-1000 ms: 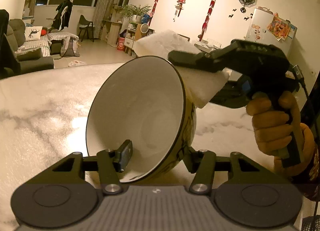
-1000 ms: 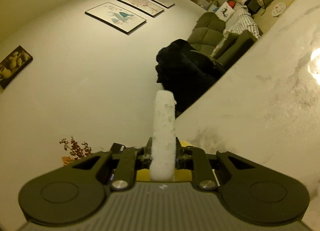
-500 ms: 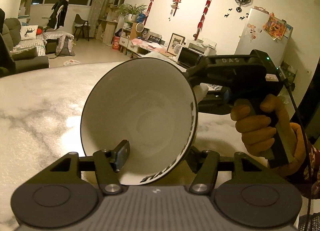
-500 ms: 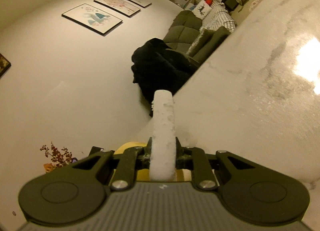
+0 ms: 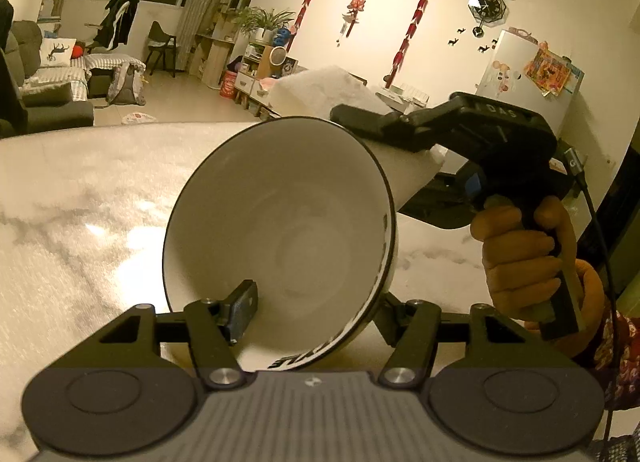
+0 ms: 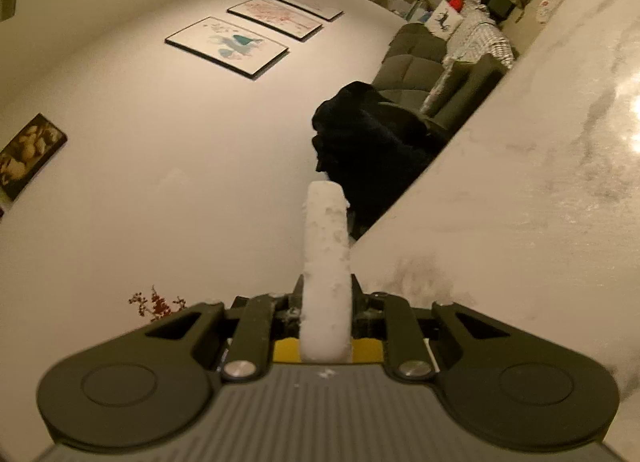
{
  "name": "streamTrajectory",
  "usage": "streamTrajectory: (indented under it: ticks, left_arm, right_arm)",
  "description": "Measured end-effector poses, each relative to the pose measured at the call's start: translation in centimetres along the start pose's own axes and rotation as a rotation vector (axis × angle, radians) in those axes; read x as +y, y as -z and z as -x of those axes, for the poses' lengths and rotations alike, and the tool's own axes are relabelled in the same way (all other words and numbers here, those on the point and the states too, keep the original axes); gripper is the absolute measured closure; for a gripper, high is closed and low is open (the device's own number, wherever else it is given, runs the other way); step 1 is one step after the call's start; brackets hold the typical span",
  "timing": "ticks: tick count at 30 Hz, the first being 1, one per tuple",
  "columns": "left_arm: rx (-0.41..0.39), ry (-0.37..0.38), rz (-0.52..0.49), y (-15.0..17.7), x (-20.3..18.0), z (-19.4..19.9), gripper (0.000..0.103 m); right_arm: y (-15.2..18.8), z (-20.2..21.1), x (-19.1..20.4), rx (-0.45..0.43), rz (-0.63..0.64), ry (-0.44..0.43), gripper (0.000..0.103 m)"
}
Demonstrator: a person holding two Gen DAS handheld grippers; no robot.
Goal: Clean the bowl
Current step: 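Press the sponge onto the bowl's outer wall and rub with the right tool, then wipe the sponge along the bowl's rim and outer wall with the right tool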
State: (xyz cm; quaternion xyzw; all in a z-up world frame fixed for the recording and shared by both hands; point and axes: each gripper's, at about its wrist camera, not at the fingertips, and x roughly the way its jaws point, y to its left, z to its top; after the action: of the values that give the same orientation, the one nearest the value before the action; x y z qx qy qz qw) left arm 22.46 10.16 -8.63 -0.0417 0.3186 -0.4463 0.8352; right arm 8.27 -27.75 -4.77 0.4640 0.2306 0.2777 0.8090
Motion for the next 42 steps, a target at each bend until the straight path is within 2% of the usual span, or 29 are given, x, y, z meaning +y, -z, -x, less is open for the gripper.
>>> streamTrajectory:
  ticks: [14,27,30,32,37,42]
  left_arm:
    - [-0.016,0.058,0.076,0.2,1.5,0.3,0.039]
    - [-0.022,0.086,0.106,0.1,2.3,0.6,0.037]
    - [-0.022,0.09,0.108,0.0,2.4,0.6,0.037]
    - [-0.023,0.093,0.113,0.0,2.4,0.6,0.037]
    - [-0.023,0.091,0.11,0.1,2.3,0.6,0.037]
    - [-0.021,0.092,0.105,0.1,2.2,0.7,0.036]
  right_arm:
    - [0.1,-0.8,-1.4,0.03,-0.038,0.14,0.084]
    - [0.4,-0.2,0.0,-0.009,0.026,0.005,0.084]
    - [0.6,-0.2,0.5,-0.017,0.067,0.006,0.084]
    - [0.8,-0.2,0.8,-0.024,0.099,0.026,0.084]
    - [0.7,-0.2,0.1,-0.024,0.073,0.066,0.084]
    - [0.7,-0.8,-0.5,-0.006,0.065,0.143,0.084]
